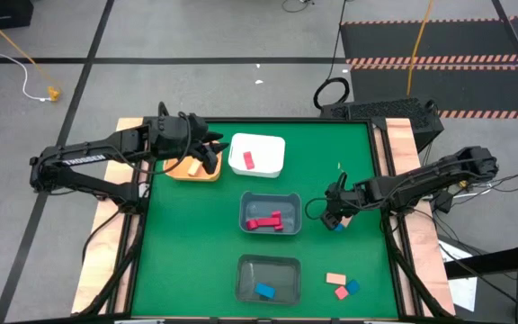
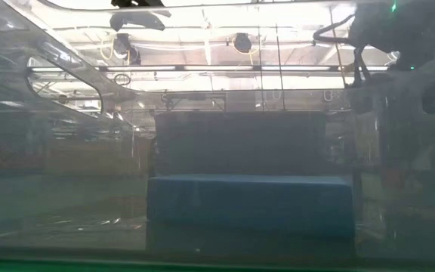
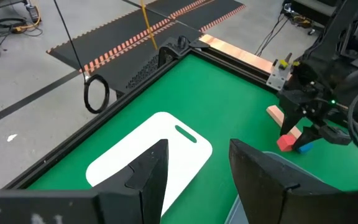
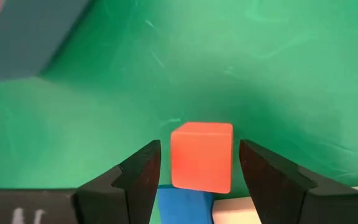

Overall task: Sort & place blocks by color
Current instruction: Put the top orange wooden block into the white bin, then put the top brown wooden block into the yellow bin

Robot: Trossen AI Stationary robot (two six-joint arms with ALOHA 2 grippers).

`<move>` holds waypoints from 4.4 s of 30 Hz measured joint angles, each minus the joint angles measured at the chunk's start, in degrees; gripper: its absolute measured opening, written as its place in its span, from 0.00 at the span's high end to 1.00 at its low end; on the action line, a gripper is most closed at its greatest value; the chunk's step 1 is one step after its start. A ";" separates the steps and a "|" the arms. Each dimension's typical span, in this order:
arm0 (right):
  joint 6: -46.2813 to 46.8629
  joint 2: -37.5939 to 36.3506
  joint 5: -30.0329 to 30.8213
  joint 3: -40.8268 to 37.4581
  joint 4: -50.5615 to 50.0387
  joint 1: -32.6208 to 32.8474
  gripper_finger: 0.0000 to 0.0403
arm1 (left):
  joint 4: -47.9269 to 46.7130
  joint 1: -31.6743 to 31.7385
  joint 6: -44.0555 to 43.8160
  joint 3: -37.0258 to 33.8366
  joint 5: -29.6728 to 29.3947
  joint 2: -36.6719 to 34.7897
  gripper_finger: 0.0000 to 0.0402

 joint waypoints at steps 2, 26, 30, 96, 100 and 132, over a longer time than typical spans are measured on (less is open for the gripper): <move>-0.19 1.27 0.02 0.00 0.00 0.53 0.48 | -0.02 0.00 -0.02 0.00 0.00 0.00 0.58; 2.95 -1.88 4.86 0.00 6.38 -2.01 0.71 | -0.06 0.00 0.07 0.00 0.02 0.00 0.58; -1.07 -5.04 13.48 0.00 14.45 -5.32 0.71 | -0.06 0.00 -0.08 0.00 0.02 0.00 0.58; -20.52 0.44 -4.90 8.44 23.46 -22.01 0.38 | -0.04 0.00 -1.27 0.00 0.00 0.00 0.58; -6.55 -4.97 -4.93 8.44 9.62 -19.31 0.38 | -0.04 0.00 -1.14 -0.02 0.00 0.00 0.58; 53.67 -9.64 -12.39 8.41 -29.23 -5.97 0.38 | -5.09 0.00 0.86 0.00 0.02 0.00 0.58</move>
